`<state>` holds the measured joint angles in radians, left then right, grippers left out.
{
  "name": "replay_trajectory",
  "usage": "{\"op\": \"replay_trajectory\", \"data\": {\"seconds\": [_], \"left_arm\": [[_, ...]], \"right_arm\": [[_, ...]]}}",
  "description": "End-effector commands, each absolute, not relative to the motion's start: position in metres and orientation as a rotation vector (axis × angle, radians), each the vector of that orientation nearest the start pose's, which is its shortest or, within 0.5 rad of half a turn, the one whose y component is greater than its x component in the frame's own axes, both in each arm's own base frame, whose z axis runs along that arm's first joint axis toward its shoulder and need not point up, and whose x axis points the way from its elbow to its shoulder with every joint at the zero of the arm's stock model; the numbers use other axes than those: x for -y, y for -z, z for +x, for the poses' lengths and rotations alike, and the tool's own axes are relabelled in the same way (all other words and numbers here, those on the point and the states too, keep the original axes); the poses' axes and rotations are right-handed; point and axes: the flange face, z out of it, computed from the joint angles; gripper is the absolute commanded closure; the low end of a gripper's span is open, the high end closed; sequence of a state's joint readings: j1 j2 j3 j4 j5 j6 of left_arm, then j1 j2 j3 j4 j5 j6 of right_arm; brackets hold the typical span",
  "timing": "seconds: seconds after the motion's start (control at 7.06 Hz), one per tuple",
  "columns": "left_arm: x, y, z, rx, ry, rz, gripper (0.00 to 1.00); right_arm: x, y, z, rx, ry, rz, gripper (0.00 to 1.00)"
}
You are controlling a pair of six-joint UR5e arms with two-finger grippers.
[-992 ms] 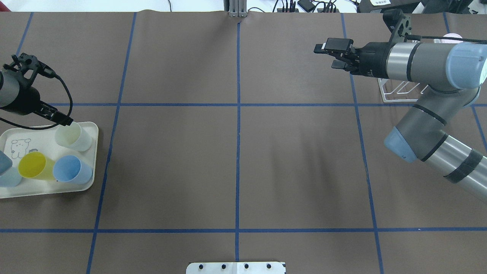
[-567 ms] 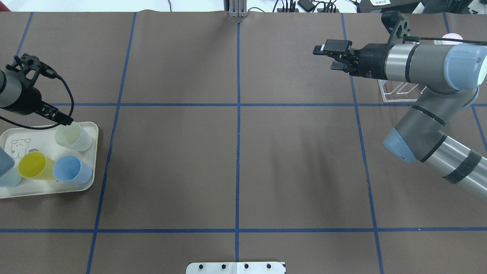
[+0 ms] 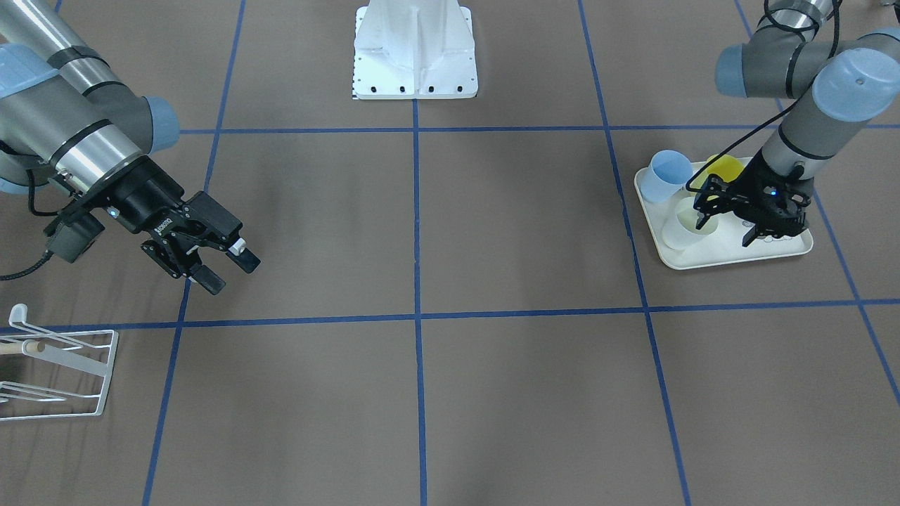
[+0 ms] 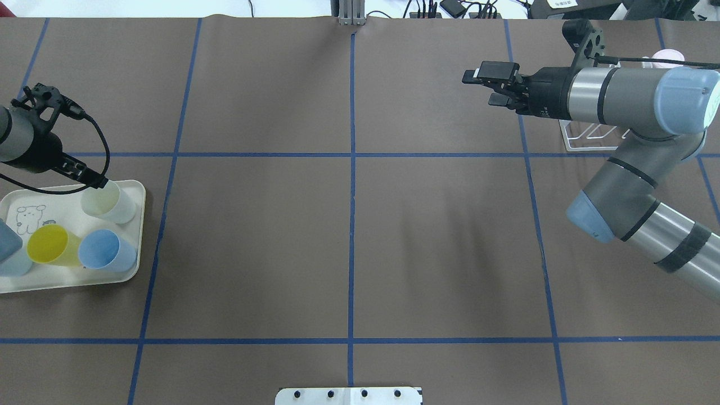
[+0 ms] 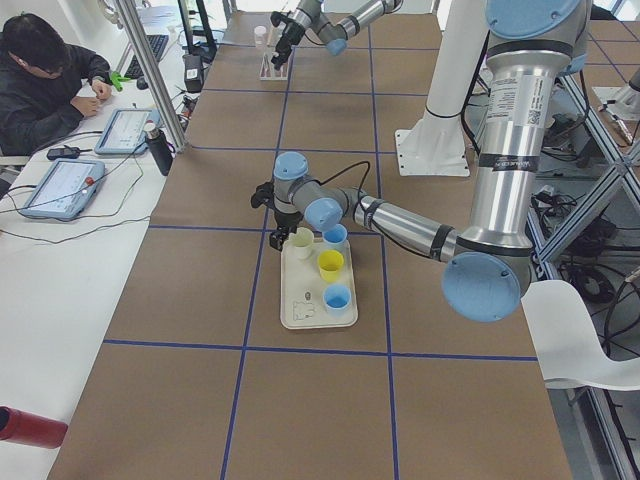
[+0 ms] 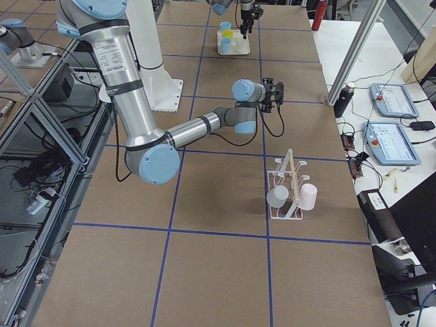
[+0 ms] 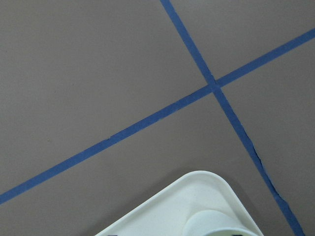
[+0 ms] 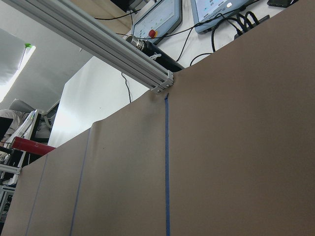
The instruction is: Transfer IKEA cup to right arm and place on rack
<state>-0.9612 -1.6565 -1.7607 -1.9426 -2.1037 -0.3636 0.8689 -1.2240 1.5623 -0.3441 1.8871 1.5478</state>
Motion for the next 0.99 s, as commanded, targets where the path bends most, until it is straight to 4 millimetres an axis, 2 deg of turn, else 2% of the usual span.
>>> {"op": "replay_trajectory", "data": {"seconds": [0.0, 0.28, 0.71, 0.85], "left_arm": [[0.493, -0.494, 0.245, -0.750, -0.404, 0.308, 0.18], [0.491, -0.498, 0.250, -0.748, -0.410, 0.289, 0.18], [0.482, -0.502, 0.268, -0.753, -0.442, 0.266, 0.23], [0.480, -0.505, 0.268, -0.750, -0.442, 0.260, 0.43]], "right_arm": [[0.531, -0.333, -0.316, 1.516, -0.417, 0.447, 0.00], [0.530, -0.336, -0.314, 1.513, -0.417, 0.444, 0.00], [0.529, -0.336, -0.315, 1.514, -0.416, 0.443, 0.00], [0.529, -0.335, -0.315, 1.515, -0.415, 0.444, 0.00]]}}
